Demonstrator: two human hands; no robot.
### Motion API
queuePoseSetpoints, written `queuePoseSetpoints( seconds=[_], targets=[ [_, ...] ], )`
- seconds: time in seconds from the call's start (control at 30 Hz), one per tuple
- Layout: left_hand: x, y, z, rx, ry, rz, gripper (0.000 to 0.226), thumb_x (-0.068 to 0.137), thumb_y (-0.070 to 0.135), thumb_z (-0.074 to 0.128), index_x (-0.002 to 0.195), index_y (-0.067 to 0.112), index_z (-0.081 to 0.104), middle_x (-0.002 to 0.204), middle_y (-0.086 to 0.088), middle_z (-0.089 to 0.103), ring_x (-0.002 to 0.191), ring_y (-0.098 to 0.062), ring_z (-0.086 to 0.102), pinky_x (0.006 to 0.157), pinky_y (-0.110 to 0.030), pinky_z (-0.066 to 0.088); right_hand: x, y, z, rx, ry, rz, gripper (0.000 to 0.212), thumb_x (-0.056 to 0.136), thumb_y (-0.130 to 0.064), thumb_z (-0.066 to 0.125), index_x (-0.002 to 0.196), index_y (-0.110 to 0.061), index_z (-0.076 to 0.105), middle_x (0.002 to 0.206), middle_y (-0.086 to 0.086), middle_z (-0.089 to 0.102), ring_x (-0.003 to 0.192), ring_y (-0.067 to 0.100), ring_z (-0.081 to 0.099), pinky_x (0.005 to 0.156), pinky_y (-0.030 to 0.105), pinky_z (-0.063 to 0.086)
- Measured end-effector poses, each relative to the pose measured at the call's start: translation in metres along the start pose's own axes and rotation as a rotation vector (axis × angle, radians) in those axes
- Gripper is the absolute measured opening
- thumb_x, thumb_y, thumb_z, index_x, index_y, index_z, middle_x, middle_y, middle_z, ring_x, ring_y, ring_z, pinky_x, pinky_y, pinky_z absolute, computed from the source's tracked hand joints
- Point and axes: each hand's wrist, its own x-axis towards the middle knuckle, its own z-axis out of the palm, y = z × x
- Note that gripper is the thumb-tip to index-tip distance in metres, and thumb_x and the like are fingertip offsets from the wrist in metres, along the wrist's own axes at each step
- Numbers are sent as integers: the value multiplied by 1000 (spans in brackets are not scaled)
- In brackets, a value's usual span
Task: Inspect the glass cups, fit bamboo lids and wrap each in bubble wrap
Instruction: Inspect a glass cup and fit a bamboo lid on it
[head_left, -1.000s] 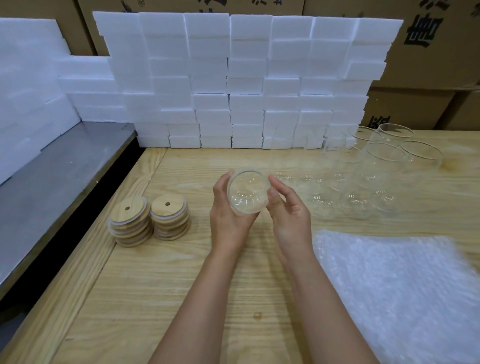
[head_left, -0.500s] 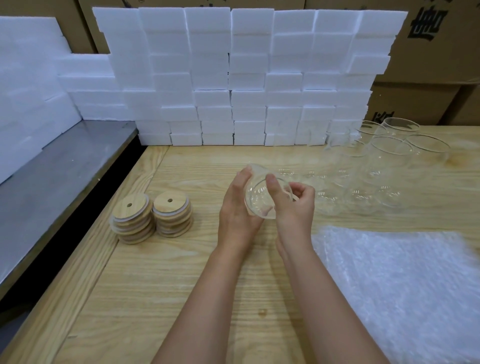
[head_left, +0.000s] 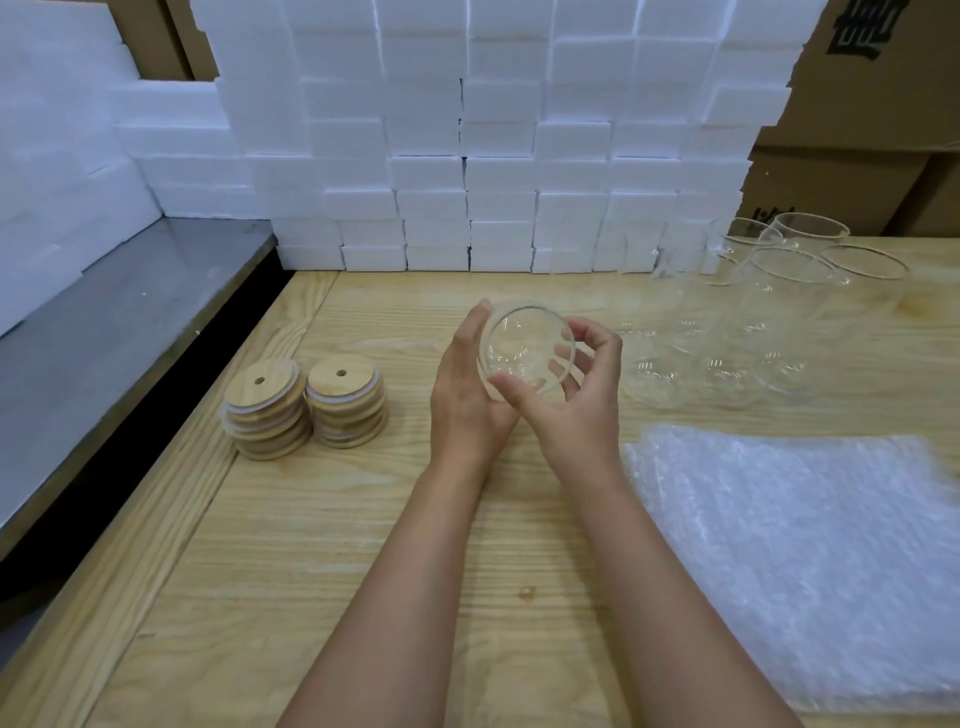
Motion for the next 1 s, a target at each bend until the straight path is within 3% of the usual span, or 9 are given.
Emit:
queuePoseSetpoints(
  seconds=[0.13,0.23,0.33,0.4,0.5,0.6,0.73,0.87,1.0],
  targets=[
    [0,-3,0,-53,60,15,88,69,22,86,140,30,36,134,31,37,124,-4,43,105,-22,35,-4,3,-5,2,-55,-45,77,65,-64,71,129,-39,34,137,-7,40,128,6,42,106,32,41],
    [2,-1,-2,-139,100,-21,94,64,26,89,139,36,32,139,13,46,127,-10,44,108,-28,36,-5,10,-5,43,-109,-6,90,64,-83,56,138,-42,25,149,-12,32,138,2,31,114,34,29],
    [6,8,-4,-316,116,-122,99,60,30,88,142,33,32,130,4,47,125,-15,47,105,-45,43,-5,17,-4,54,-205,37,82,76,-66,57,144,-39,21,154,-16,26,143,1,21,120,40,18],
    [9,14,-7,-422,110,-178,100,58,40,85,142,39,31,124,4,47,118,-14,54,100,-46,47,-5,19,-3,78,-273,23,71,83,-52,53,145,-38,21,152,-23,25,144,0,18,120,38,17],
    [14,18,-13,-447,88,-202,102,57,67,75,142,45,23,120,-3,50,101,-13,61,87,-38,54,-5,20,-3,132,-325,10,68,86,-34,58,143,-42,22,151,-28,25,143,1,21,116,22,21],
    [19,20,-17,-461,59,-241,93,63,90,47,140,47,18,112,0,54,90,-11,60,77,-22,48,-5,19,0,60,-318,19,76,83,-28,62,138,-55,17,152,-5,35,134,8,40,105,14,34],
    [23,15,-23,-574,-6,-362,36,96,59,29,127,48,43,112,5,62,90,-11,59,78,-28,43,-1,15,2,158,-255,101,74,81,-33,65,136,-55,20,132,8,52,102,-2,57,89,17,46],
    [27,11,-29,-750,42,-456,25,101,18,45,121,22,60,105,-8,65,80,-14,56,62,-23,44,8,17,0,322,-209,228,73,85,-42,60,148,-35,24,109,6,66,90,19,62,91,33,51],
    [29,9,-27,-820,81,-514,24,97,12,53,118,19,60,105,-9,64,83,-16,63,64,-23,53,11,15,2,466,-213,384,76,80,-50,53,149,-29,30,129,20,57,107,30,63,85,36,55]
  ],
)
